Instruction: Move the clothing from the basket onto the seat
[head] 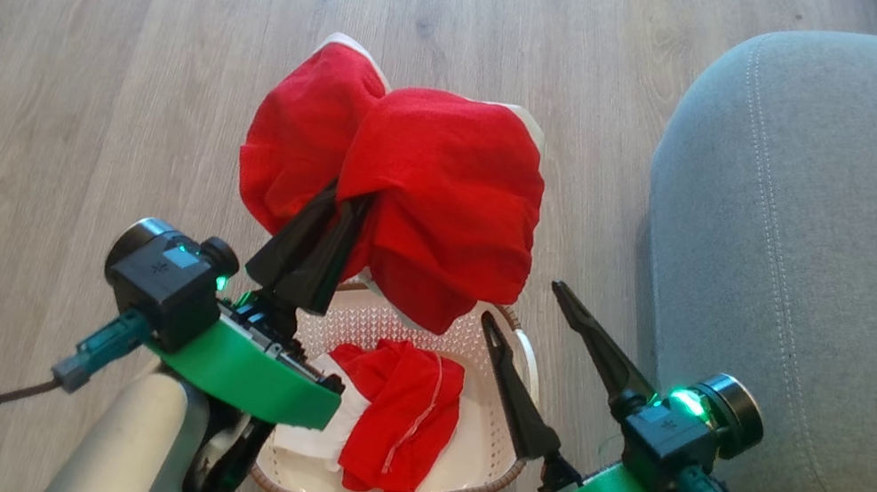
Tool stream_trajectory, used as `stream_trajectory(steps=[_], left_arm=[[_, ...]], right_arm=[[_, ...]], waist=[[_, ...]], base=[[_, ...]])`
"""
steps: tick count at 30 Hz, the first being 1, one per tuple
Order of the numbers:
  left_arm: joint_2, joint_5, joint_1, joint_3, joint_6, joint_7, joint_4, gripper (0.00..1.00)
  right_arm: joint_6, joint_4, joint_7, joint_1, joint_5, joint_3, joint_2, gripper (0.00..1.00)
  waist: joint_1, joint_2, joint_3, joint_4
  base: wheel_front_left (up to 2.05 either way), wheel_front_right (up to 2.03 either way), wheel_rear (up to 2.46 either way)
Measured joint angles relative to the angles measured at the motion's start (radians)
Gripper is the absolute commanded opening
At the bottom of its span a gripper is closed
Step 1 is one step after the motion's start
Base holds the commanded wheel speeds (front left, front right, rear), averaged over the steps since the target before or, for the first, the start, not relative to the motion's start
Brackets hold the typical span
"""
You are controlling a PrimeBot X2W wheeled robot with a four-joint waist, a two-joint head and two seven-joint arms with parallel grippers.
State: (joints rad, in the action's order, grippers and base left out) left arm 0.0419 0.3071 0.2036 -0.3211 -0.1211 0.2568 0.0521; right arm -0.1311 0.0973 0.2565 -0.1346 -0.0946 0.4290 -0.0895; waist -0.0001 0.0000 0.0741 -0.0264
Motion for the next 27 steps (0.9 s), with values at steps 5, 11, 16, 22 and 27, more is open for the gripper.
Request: stream_trajectory(steps=[5,11,16,22,27], left_arm=[[0.0,-0.01,0.0,-0.005,0.0,0.0,-0.007,0.0],[0.0,-0.024,0.0,-0.038,0.0,0.0,-0.027,0.0],[0.0,-0.024,0.0,-0.07,-0.003,0.0,-0.038,0.0],[0.002,-0.024,0.0,-0.13,-0.008,0.0,-0.039,0.0],[0.002,-0.023,0.0,-0.173,-0.008,0.0,-0.042,0.0]], right_arm=[[0.0,-0.032,0.0,-0.002,0.046,0.047,-0.039,1.0],[0.0,-0.035,0.0,-0.034,0.11,0.035,-0.036,1.0],[0.0,-0.028,0.0,-0.04,0.13,0.028,-0.022,1.0],[0.0,0.021,0.0,-0.05,0.179,0.028,-0.015,1.0],[0.0,0.042,0.0,-0.075,0.192,0.026,-0.009,1.0]], waist=[[0.0,0.0,0.004,0.003],[0.0001,0.0,0.005,0.006],[0.0001,0.0,0.002,0.01],[0.0001,0.0,-0.004,0.018],[0.0001,0.0,-0.008,0.023]], base=[[0.0,0.0,0.0],[0.0,0.0,0.0],[0.0,0.0,0.0],[0.0,0.0,0.0],[0.0,0.0,0.0]])
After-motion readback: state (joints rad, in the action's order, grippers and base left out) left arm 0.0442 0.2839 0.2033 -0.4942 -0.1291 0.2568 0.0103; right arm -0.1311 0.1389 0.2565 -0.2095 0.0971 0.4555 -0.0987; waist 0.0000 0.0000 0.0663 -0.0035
